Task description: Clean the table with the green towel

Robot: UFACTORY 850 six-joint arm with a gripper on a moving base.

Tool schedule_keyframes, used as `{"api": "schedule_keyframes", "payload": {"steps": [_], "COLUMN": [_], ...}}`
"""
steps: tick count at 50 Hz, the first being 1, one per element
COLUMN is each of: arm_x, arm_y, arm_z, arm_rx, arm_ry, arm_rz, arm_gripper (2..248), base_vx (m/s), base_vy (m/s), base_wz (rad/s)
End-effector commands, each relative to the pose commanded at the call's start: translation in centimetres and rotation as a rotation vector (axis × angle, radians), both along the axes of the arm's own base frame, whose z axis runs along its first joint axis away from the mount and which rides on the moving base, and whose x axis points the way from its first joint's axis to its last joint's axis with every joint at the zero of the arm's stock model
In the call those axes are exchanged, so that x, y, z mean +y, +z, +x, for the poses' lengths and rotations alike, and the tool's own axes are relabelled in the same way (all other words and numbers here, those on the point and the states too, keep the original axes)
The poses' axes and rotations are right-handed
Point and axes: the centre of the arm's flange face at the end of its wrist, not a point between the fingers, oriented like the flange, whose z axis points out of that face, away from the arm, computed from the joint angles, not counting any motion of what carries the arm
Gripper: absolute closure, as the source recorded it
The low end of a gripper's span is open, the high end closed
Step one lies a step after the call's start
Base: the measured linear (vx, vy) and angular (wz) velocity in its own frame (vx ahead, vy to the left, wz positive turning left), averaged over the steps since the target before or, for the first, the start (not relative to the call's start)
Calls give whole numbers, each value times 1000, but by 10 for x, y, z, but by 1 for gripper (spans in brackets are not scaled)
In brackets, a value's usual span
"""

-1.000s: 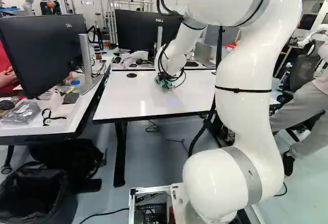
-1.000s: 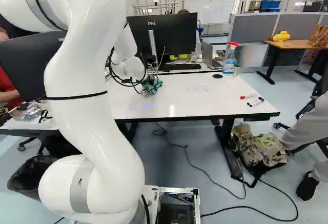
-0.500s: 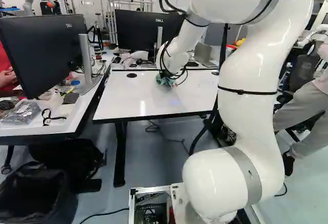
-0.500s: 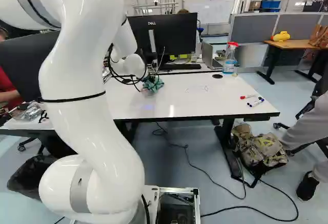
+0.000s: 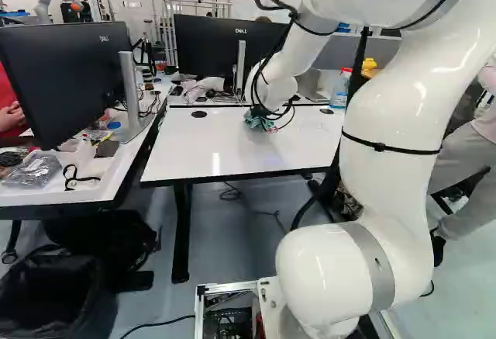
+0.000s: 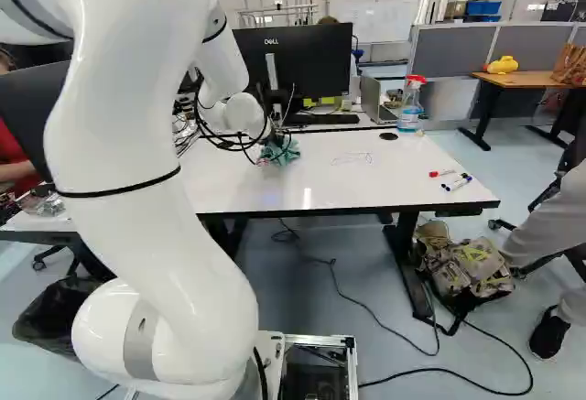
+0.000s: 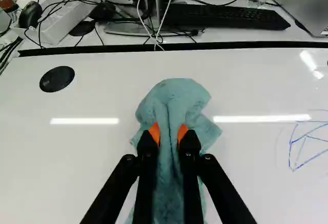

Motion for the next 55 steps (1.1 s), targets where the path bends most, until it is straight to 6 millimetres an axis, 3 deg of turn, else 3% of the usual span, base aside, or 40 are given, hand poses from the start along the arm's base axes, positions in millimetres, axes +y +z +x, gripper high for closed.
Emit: {"api": "schedule_keyframes", "payload": {"steps": [22, 46, 55], "arm_x": [-11, -11, -11], "arm_y": [1, 1, 7], "arm_z": [-43, -44, -34], "arm_rx": [13, 13, -3], "arm_ry": [-21, -21, -21], "arm_rz": [0, 0, 0], "arm_gripper": [195, 195, 195], "base_vx": [0, 0, 0], "base_vy": [0, 0, 0], "base_wz": [0, 0, 0]}}
